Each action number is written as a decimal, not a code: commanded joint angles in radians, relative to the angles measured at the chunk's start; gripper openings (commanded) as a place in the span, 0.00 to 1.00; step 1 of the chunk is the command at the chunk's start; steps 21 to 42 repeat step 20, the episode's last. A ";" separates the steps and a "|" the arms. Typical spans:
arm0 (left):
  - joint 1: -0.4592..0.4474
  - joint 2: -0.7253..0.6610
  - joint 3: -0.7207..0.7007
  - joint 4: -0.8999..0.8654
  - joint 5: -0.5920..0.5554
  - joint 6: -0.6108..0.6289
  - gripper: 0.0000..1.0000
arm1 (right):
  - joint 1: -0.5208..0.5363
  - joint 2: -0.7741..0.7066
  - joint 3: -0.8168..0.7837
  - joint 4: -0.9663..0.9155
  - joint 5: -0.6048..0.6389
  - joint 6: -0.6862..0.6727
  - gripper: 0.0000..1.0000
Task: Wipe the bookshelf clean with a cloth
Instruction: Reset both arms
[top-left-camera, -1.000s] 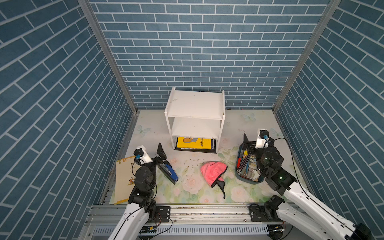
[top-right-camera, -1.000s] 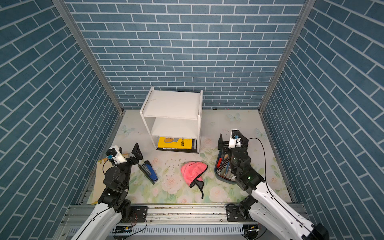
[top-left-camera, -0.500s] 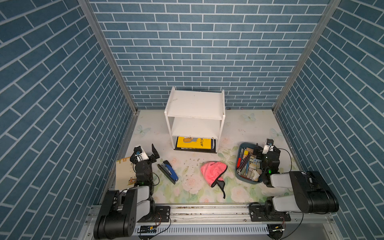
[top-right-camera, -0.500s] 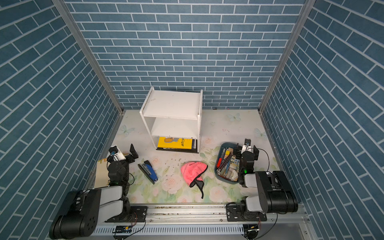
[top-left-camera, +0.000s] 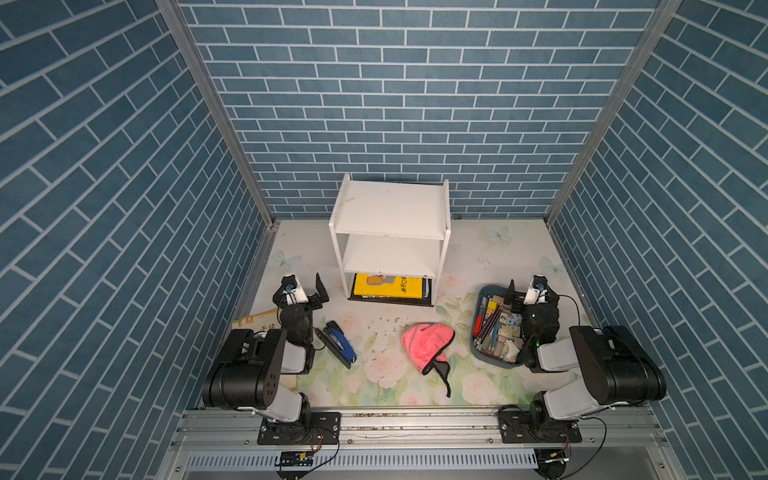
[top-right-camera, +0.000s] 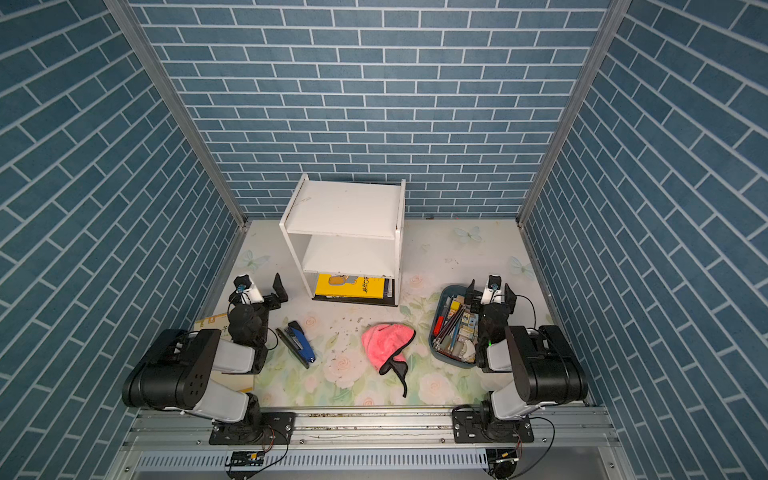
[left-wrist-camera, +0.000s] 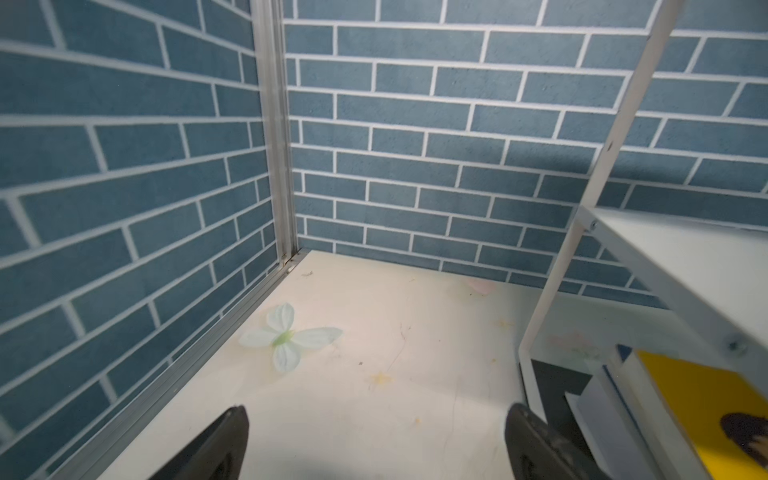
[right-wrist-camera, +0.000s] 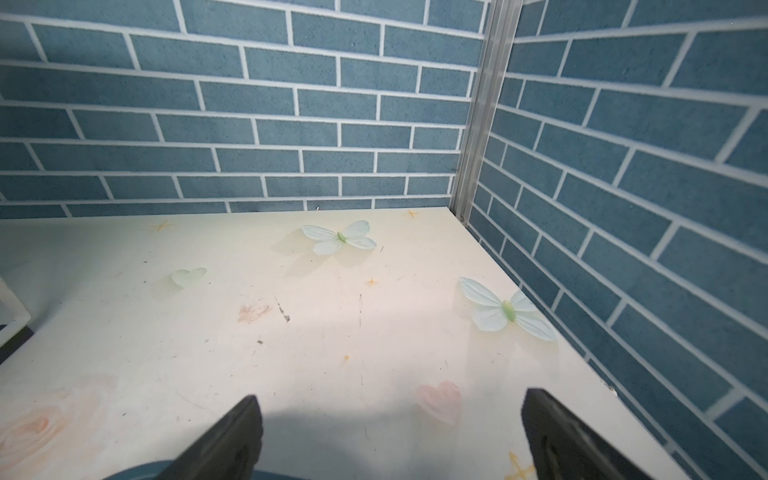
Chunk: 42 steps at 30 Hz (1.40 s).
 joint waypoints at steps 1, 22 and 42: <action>-0.015 0.005 0.003 -0.086 -0.046 0.041 1.00 | 0.000 0.006 0.015 0.003 -0.013 -0.018 1.00; -0.015 -0.002 0.000 -0.087 -0.043 0.041 1.00 | 0.001 0.009 0.017 0.005 -0.015 -0.020 1.00; -0.015 -0.002 0.000 -0.087 -0.043 0.041 1.00 | 0.001 0.009 0.017 0.005 -0.015 -0.020 1.00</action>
